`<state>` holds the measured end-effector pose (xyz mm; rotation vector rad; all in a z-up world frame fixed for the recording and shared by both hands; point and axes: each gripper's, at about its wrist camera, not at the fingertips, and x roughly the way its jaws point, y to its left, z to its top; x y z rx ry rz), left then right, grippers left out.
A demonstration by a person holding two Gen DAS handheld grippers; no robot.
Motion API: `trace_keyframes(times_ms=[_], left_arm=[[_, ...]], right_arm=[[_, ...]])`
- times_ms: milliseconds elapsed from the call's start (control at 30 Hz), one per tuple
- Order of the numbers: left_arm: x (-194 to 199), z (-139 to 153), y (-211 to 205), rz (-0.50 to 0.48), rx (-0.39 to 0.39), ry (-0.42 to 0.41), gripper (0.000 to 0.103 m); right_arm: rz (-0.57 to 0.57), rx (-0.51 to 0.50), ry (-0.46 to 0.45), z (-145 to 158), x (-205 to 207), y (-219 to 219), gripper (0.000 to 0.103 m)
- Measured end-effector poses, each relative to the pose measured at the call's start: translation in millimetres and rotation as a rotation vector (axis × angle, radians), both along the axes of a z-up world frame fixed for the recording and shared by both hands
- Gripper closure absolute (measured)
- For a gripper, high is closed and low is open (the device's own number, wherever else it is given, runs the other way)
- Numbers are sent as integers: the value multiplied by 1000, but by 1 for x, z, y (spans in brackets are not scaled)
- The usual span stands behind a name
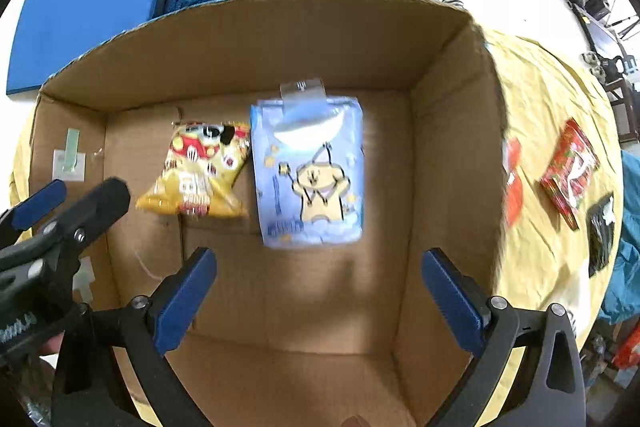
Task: Organize snacks
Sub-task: 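Carry both packs into the box and open both tools to release them, then grasp the red floral snack bag with left tool while right tool grasps white ONMAX pouch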
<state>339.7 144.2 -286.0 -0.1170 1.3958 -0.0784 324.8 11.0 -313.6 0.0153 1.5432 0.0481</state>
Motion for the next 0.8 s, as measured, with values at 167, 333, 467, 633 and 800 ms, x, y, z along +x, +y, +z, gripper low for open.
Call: trace_keyframes(times_ms=[167, 333, 467, 633, 800], left_arm=[[-22, 14, 3, -11, 19, -35, 1], [-52, 37, 3, -19, 59, -119, 1], [-72, 57, 5, -17, 59, -151, 1], [-100, 81, 5, -24, 66, -185, 1], [-121, 98, 5, -21, 47, -204, 1]], right_arm=[[0, 29, -25, 9, -22, -5, 0], [-16, 34, -92, 30, -58, -10, 0], [-5, 14, -142, 49, -78, -11, 0], [2, 17, -188, 70, -96, -6, 0], [6, 35, -217, 93, -117, -11, 0]])
